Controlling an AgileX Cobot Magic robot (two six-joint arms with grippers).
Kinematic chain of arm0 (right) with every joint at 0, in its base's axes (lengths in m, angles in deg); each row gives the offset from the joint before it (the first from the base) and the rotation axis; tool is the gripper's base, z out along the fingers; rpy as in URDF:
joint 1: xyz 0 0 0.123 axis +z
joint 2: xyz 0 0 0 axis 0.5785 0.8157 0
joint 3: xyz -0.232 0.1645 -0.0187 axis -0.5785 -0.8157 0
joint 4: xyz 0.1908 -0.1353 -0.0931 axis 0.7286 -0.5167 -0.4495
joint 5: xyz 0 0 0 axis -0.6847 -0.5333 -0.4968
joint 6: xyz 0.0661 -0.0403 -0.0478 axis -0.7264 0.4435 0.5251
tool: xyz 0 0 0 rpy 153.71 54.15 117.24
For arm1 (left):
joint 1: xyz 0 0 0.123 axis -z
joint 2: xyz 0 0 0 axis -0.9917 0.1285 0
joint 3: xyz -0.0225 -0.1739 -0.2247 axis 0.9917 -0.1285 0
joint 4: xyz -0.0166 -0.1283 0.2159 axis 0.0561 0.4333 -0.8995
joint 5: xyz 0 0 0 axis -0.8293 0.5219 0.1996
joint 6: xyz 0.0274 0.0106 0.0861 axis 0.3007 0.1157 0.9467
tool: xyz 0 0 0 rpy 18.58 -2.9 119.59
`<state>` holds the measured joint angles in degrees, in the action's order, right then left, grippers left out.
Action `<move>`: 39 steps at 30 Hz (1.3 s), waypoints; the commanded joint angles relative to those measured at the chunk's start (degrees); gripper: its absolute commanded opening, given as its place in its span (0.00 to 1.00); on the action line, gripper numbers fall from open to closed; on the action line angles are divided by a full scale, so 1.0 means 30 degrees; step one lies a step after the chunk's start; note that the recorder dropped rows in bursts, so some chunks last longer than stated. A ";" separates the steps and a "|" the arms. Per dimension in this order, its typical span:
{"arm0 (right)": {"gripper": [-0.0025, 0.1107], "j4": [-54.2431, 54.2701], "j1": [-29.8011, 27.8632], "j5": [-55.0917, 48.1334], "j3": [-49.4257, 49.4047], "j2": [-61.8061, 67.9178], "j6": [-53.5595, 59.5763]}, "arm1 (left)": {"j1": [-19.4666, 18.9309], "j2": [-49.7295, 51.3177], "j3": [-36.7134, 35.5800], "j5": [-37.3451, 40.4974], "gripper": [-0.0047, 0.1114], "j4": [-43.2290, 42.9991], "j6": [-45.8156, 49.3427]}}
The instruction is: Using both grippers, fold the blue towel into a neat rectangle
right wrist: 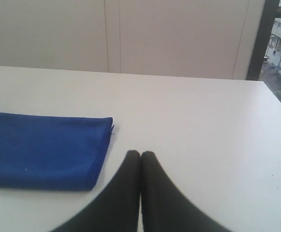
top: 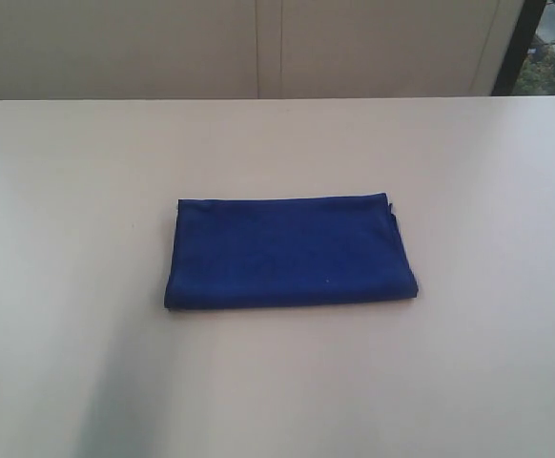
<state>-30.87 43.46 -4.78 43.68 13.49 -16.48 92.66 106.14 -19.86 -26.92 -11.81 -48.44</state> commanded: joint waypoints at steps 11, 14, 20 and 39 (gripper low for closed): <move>0.02 -0.0072 -0.0069 -0.1869 -0.0142 -0.0087 -0.0153 | -0.0078 -0.0194 -0.0147 0.0071 0.04 0.0139 0.0009; 0.02 -0.0022 -0.0069 -0.2523 -0.0142 -0.0087 -0.0153 | -0.0078 -0.0194 -0.0147 0.0071 0.04 0.0139 0.0009; 0.02 -0.0029 -0.0069 -0.2555 -0.0142 -0.0087 -0.0153 | -0.0078 -0.0194 -0.0147 0.0071 0.04 0.0139 0.0009; 0.02 -0.0029 -0.1636 -0.2957 -0.0142 -0.0650 -0.0153 | -0.0078 -0.0194 -0.0147 0.0071 0.04 0.0139 0.0009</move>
<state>-30.87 38.96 -13.66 43.56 11.86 -16.92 92.66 106.14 -19.86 -26.92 -11.81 -48.44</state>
